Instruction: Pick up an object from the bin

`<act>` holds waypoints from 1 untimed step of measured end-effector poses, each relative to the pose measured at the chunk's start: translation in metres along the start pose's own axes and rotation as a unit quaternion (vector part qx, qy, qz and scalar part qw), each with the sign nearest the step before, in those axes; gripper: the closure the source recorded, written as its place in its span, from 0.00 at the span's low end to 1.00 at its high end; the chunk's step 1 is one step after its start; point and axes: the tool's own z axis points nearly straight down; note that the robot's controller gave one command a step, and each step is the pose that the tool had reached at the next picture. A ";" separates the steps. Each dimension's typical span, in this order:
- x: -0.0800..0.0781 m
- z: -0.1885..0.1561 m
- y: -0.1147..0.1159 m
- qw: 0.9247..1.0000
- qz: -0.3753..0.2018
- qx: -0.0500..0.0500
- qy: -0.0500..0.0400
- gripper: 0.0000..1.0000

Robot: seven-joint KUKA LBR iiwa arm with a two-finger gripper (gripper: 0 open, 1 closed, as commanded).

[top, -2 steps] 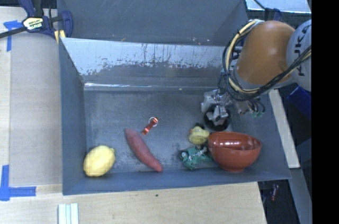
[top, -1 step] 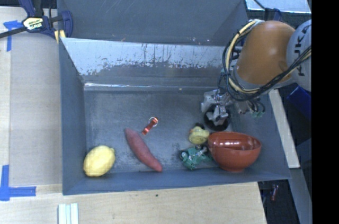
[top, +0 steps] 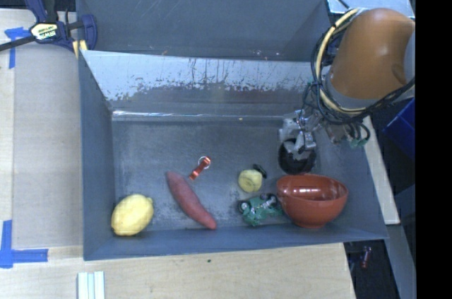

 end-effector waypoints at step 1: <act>-0.005 -0.039 0.004 1.000 0.001 0.001 -0.001 1.00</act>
Offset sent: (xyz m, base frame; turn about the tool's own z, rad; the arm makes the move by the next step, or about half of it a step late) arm 0.0064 0.0355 -0.0011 -0.3405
